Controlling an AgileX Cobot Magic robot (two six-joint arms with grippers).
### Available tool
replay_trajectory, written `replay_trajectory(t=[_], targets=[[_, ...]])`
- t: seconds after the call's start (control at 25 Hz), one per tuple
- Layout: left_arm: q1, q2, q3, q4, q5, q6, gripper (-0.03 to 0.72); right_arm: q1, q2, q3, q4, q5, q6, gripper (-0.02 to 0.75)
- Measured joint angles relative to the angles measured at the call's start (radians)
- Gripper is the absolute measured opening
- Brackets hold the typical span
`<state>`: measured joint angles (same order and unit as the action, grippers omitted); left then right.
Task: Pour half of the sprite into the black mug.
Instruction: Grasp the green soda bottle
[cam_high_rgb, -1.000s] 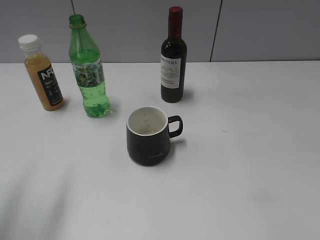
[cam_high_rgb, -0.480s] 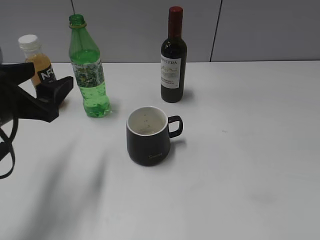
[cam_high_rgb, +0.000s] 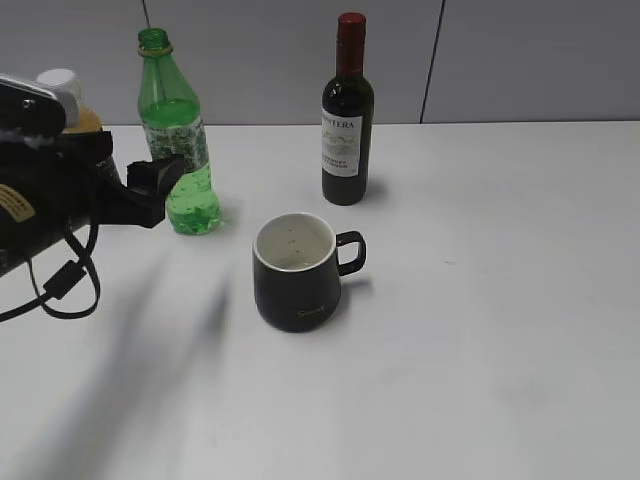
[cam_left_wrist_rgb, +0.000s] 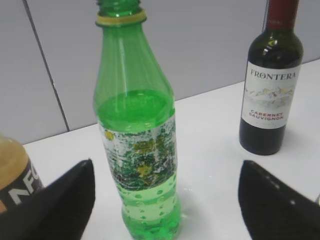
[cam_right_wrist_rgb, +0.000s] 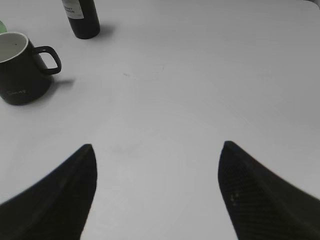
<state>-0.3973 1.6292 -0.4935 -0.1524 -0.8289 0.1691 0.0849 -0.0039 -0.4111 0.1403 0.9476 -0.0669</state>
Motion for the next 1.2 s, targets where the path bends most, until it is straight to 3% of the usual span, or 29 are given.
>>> replay_trajectory(t=[0.48, 0.68, 0.92, 1.2], targets=[[0.001, 0.207, -0.151, -0.051, -0.04, -0.045, 0.694, 0.0, 0.0, 0.0, 0.0, 0.0, 0.0, 0.572], [0.031, 0.27, -0.22, -0.067, -0.041, -0.049, 0.694, 0.0, 0.0, 0.0, 0.0, 0.0, 0.0, 0.572], [0.048, 0.35, -0.296, 0.014, -0.043, -0.064, 0.694, 0.0, 0.0, 0.0, 0.0, 0.0, 0.0, 0.572], [0.058, 0.448, -0.394, 0.02, -0.045, -0.067, 0.694, 0.0, 0.0, 0.0, 0.0, 0.0, 0.0, 0.572]])
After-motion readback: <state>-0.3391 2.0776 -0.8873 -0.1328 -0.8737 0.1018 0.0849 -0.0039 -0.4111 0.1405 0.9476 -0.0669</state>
